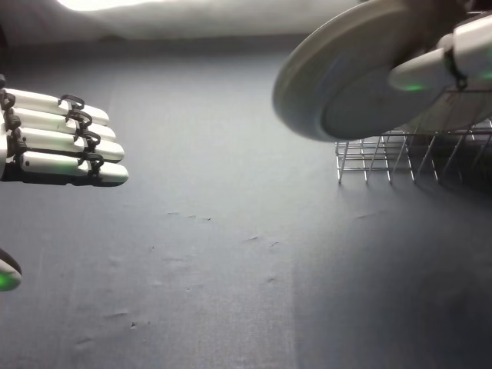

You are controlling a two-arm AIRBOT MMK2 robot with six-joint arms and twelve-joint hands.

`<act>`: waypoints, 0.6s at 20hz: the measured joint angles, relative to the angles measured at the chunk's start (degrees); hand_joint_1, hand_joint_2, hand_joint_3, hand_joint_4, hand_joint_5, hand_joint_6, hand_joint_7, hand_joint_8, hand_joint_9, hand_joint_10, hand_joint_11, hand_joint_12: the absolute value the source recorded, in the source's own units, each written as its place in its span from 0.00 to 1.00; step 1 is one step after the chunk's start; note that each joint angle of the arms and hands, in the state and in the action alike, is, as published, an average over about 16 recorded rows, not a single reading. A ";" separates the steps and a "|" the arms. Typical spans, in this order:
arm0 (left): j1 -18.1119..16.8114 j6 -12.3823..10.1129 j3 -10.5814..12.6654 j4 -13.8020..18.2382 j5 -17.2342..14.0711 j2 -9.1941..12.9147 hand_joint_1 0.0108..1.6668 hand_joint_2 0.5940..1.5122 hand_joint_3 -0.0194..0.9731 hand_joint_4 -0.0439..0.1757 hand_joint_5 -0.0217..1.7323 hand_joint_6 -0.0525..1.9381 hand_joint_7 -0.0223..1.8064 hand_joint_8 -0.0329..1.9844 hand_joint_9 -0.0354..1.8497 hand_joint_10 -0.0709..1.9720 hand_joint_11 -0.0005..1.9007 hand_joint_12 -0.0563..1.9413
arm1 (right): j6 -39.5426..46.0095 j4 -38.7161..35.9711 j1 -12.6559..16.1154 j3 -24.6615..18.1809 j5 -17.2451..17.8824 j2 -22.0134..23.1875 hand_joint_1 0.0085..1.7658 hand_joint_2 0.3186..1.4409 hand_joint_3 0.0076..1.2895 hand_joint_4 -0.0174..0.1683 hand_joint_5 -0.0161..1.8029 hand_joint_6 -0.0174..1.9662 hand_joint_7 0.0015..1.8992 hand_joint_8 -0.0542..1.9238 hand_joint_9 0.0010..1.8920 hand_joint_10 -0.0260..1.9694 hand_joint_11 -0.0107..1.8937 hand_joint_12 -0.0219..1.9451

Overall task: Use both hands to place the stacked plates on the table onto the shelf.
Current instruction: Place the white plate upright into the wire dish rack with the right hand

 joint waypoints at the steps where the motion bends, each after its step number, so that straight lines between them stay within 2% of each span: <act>1: -0.18 -0.06 0.02 0.11 -0.03 -0.01 0.00 0.57 0.03 0.20 0.02 0.03 0.02 0.01 0.03 0.04 0.01 0.03 | -0.01 0.07 0.02 0.31 -0.17 0.16 0.79 0.60 0.00 0.08 0.50 0.52 0.51 0.50 0.52 0.58 0.48 0.69; 6: -0.94 -0.35 0.14 0.64 -0.24 -0.04 0.00 0.57 0.03 0.20 0.02 0.03 0.02 0.01 0.03 0.04 0.01 0.03 | -0.12 -0.16 -0.83 2.09 -0.55 0.81 0.79 0.60 0.00 0.08 0.50 0.52 0.51 0.50 0.52 0.57 0.48 0.69; 12: -1.59 -0.58 0.26 1.20 -0.41 -0.07 0.00 0.57 0.03 0.20 0.02 0.03 0.02 0.01 0.03 0.04 0.01 0.03 | -0.26 -1.07 -3.33 3.83 0.50 1.23 0.79 0.60 0.00 0.08 0.50 0.52 0.51 0.50 0.52 0.57 0.49 0.69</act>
